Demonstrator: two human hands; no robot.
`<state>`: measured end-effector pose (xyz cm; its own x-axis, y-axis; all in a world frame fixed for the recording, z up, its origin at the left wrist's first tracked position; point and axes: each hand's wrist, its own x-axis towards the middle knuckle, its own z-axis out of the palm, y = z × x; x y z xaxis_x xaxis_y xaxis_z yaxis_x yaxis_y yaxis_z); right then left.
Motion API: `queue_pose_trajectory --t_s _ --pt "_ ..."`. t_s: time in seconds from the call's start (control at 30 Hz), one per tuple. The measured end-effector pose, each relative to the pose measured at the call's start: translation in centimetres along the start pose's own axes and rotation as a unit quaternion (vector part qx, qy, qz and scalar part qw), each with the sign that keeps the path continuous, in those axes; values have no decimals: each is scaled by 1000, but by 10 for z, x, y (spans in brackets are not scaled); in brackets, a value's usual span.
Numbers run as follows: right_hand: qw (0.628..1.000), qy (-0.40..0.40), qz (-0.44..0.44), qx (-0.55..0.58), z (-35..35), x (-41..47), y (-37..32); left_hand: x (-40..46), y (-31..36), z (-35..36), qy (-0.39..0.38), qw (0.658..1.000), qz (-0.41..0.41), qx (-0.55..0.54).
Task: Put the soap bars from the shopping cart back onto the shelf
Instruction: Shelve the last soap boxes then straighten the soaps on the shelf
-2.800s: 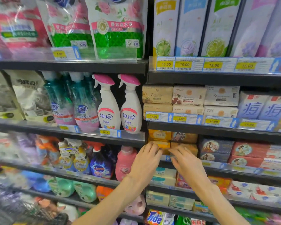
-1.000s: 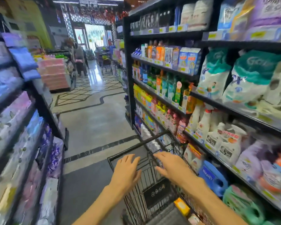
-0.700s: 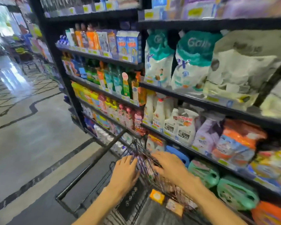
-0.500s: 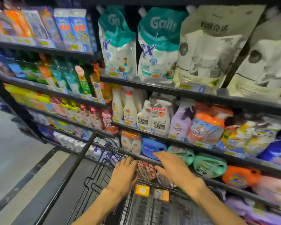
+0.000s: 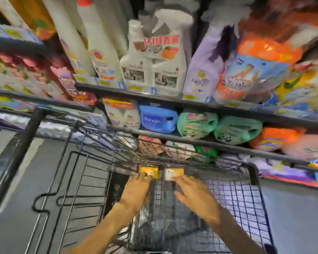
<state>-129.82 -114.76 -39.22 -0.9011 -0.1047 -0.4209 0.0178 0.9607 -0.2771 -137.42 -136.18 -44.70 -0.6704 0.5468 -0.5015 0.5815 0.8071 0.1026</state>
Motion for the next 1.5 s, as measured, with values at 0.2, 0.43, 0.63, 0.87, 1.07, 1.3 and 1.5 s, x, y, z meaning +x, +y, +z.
queue_pose_trajectory --t_s 0.2,0.43,0.63,0.87,1.07,1.3,1.5 --pt "997 -70 15 -4 118 35 34 77 -14 78 -59 997 -51 -13" --pt "998 -60 15 20 173 77 56 160 -38 141 -54 996 -71 30" --pt "999 -20 5 47 189 85 64 172 -49 153 -3 997 -54 55" --pt "999 6 29 19 158 93 64 162 -45 151 14 997 -52 48" --pt "990 29 111 -83 172 134 72 151 -51 167 1 998 -48 28" --pt "982 34 141 -120 193 149 72 148 -52 175 32 998 -36 27" --pt "979 81 175 -68 199 147 77 152 -54 184 28 999 -40 15"
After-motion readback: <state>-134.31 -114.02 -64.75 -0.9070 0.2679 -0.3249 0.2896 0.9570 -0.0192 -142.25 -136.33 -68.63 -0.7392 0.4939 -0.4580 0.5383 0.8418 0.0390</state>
